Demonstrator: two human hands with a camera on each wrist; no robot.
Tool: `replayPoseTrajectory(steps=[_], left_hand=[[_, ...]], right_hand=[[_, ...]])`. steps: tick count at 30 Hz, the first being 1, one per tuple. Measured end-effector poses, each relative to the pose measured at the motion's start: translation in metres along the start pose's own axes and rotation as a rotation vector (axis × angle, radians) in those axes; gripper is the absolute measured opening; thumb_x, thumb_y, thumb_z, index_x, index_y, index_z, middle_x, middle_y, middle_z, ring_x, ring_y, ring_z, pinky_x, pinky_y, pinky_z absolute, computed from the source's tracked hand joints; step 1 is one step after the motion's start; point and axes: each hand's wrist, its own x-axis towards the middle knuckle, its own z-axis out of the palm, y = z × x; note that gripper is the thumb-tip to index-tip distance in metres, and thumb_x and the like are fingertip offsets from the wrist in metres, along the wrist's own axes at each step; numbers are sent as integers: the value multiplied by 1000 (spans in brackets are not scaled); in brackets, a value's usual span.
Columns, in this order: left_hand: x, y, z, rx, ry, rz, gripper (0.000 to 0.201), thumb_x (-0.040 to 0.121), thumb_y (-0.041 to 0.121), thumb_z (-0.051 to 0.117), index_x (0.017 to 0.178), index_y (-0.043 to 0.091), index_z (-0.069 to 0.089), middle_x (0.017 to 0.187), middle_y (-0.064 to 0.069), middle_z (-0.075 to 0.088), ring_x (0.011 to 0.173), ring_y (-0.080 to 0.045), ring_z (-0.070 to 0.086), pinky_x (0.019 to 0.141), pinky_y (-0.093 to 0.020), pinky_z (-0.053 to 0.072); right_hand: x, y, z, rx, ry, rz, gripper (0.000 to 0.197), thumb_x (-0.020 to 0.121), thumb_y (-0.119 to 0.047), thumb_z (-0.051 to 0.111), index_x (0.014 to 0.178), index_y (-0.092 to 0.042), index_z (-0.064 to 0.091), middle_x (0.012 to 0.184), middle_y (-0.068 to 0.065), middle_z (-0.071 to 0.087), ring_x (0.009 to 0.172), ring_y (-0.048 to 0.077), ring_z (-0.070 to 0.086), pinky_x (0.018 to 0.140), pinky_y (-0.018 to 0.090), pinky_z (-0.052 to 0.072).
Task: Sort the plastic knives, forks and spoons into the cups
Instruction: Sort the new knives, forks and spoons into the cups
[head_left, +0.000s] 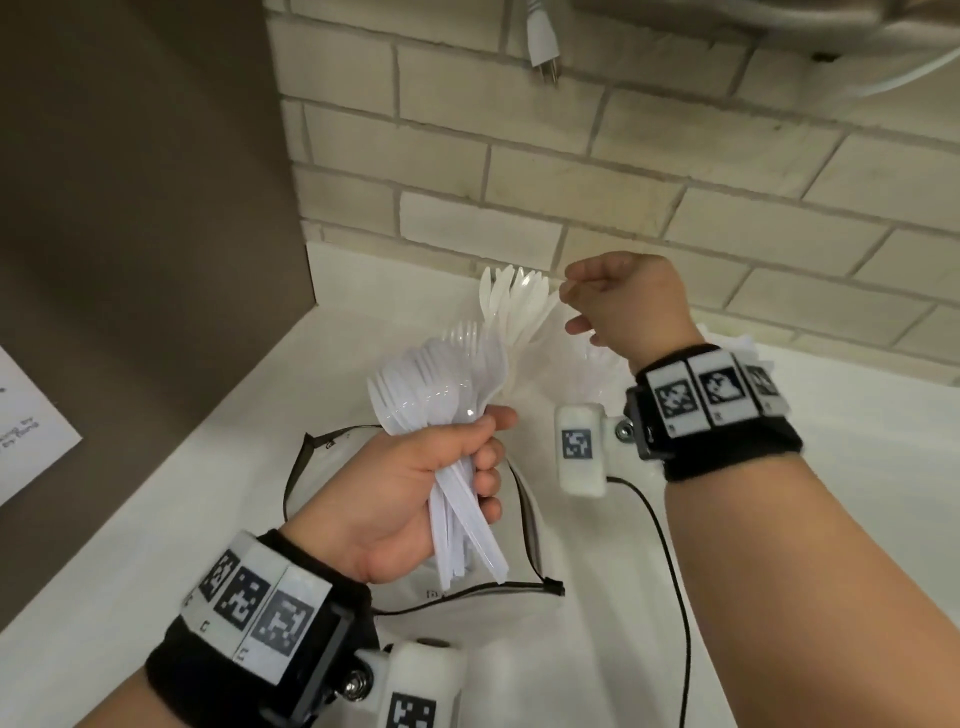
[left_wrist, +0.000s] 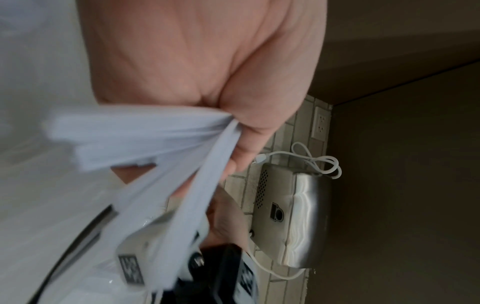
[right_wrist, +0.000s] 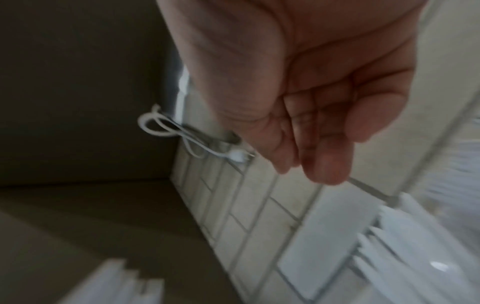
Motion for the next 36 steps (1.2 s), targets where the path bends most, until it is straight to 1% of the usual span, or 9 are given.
replayPoseTrajectory(steps=[5,8,10,15,18,23,27,30,36], left_hand=[[-4,-5,10,32,-128,-29,35,82,20,60,114,9,68,69,0,49,59,-11,47,61,-29,43],[-6,-8,16,88,-160,-71,37,85,24,59,118,11,67,73,0,51,61,-11,47,64,-29,42],[-9,-11,19,123,-173,-102,40,85,26,59,121,10,65,75,0,53,62,-12,47,64,-30,40],[-13,-14,22,164,-164,-122,51,84,29,59,131,7,56,84,-4,65,64,-16,58,63,-32,49],[-14,-15,20,154,-163,-126,39,88,28,57,124,14,62,99,-8,71,70,-19,65,64,-34,55],[-14,-15,17,156,-193,-171,34,90,25,55,122,17,65,108,-9,70,70,-20,64,65,-34,55],[-11,-16,10,152,-220,-177,44,84,26,58,127,20,62,95,-2,63,53,-10,46,51,-25,43],[-10,-17,7,128,-311,-163,56,79,30,72,132,23,57,94,-1,59,51,-8,45,51,-24,43],[-9,-18,7,92,-307,-137,63,73,37,78,130,19,58,92,-3,62,51,-9,45,50,-24,42]], right_hand=[[-74,-22,-25,155,-177,-17,14,88,-29,66,85,-17,71,74,-3,74,51,10,60,47,23,43],[-100,-16,-23,136,-272,24,25,83,-39,70,84,-14,70,69,-4,69,51,4,60,48,16,42],[-110,-11,-19,194,-282,29,26,84,-32,70,87,-6,69,74,9,71,56,9,68,49,14,44],[-122,-2,-14,289,-135,0,18,92,-18,62,79,-5,63,69,9,68,51,9,64,46,16,45],[-122,-2,-12,319,-27,-6,20,99,-21,48,92,-4,55,77,8,72,62,18,66,56,31,52],[-125,-19,-22,768,123,-36,14,102,-10,36,96,-19,45,69,7,62,54,25,66,58,44,59],[-120,-20,-29,665,76,-33,9,96,-14,54,101,-20,48,69,5,53,43,12,44,43,27,43],[-119,-10,-22,486,-20,60,28,82,-18,74,104,-15,56,81,6,63,46,8,49,41,22,35],[-124,0,-11,463,-227,208,9,87,-18,68,88,-12,62,68,1,66,46,7,58,40,22,35]])
